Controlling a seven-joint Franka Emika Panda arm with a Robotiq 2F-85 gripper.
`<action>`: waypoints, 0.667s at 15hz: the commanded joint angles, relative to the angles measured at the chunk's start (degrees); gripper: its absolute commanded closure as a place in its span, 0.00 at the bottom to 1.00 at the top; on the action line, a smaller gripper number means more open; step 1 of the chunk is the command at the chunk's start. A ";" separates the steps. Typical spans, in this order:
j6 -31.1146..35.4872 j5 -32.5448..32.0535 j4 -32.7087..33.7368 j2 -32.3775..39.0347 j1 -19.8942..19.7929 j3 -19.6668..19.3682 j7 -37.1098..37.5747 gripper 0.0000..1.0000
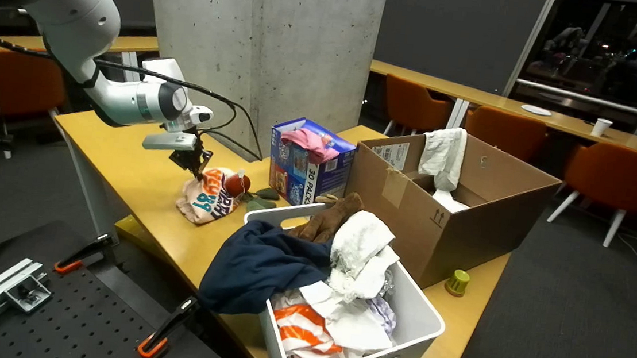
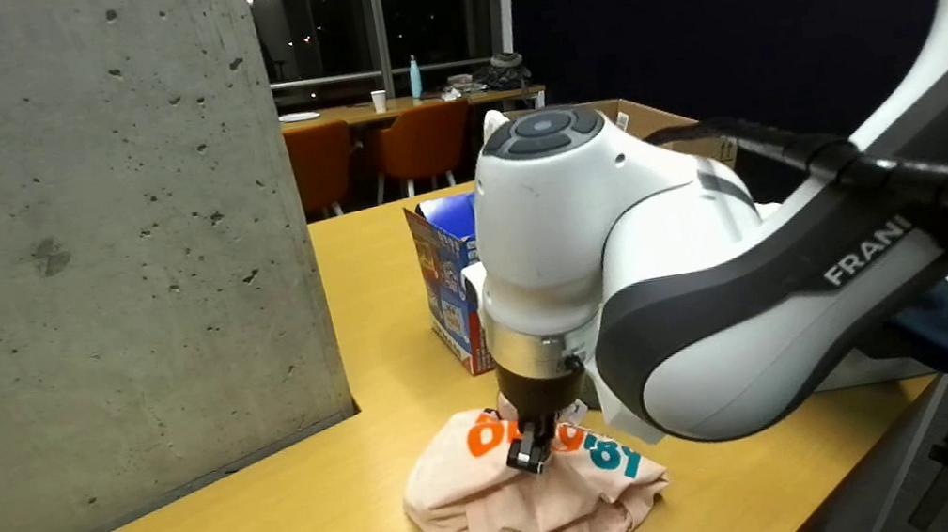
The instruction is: Wrap the reddish with the pink shirt and put them inside the white basket
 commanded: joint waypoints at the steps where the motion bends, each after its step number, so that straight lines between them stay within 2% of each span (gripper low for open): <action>1: -0.75 -1.84 -3.34 -6.33 1.42 -0.25 2.16 0.99; 10: -2.84 -3.27 -1.36 -12.22 5.31 1.33 3.77 0.99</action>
